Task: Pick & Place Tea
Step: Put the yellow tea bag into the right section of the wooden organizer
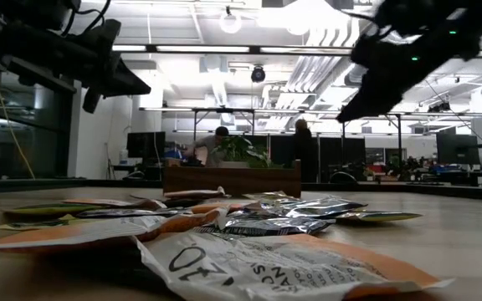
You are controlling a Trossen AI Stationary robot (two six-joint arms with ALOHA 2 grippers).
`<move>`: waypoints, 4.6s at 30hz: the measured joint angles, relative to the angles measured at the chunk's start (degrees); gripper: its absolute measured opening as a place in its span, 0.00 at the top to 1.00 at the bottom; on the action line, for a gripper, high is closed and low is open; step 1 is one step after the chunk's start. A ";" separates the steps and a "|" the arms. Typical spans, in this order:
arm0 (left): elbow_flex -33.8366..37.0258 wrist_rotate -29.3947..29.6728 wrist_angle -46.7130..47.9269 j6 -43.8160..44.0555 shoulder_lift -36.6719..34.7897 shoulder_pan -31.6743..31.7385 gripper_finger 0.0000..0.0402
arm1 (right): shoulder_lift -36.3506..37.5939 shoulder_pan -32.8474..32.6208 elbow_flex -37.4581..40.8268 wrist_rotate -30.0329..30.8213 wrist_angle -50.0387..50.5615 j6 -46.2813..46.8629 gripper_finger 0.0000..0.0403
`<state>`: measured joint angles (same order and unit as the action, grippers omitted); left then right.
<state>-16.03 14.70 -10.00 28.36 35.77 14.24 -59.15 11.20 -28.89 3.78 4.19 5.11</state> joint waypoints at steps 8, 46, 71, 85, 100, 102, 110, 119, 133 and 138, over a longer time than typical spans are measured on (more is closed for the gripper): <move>0.00 -0.67 0.02 0.02 0.00 0.00 1.00 | -14.82 0.00 -11.06 -1.41 3.46 -2.94 0.97; -0.07 -37.63 10.18 -34.14 0.00 0.00 1.00 | -23.41 0.02 -19.38 -10.74 10.54 -11.69 0.97; -0.07 -37.50 10.16 -33.98 0.00 0.00 1.00 | -45.29 -3.17 -41.37 -7.65 29.65 -16.43 0.97; -0.07 -37.55 10.16 -33.99 0.00 0.00 1.00 | -51.42 -5.17 -47.66 -11.35 33.48 -23.56 0.91; -0.07 -37.57 10.15 -33.99 0.00 0.00 1.00 | -55.41 -3.94 -50.39 -10.17 33.41 -21.75 0.41; -0.07 -37.57 10.16 -33.99 0.00 0.00 1.00 | -57.21 -3.70 -52.79 -10.61 34.67 -21.82 0.39; -0.07 -37.58 10.16 -33.99 -0.02 0.00 1.00 | -60.18 -4.26 -57.55 -12.73 37.86 -21.82 0.42; -0.07 -37.57 10.16 -33.99 -0.02 0.00 1.00 | -60.20 -4.74 -56.43 -11.21 39.06 -21.62 0.42; -0.07 -37.57 10.16 -34.00 -0.02 0.01 1.00 | -61.22 -5.73 -56.46 -10.83 38.80 -20.15 0.49; -0.07 -37.57 10.14 -34.01 -0.02 0.00 1.00 | -62.30 -5.79 -56.63 -10.77 38.13 -19.96 0.51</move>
<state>-16.10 -22.87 0.14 -5.65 35.75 14.24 -121.45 5.41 -85.51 -6.98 42.31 -14.86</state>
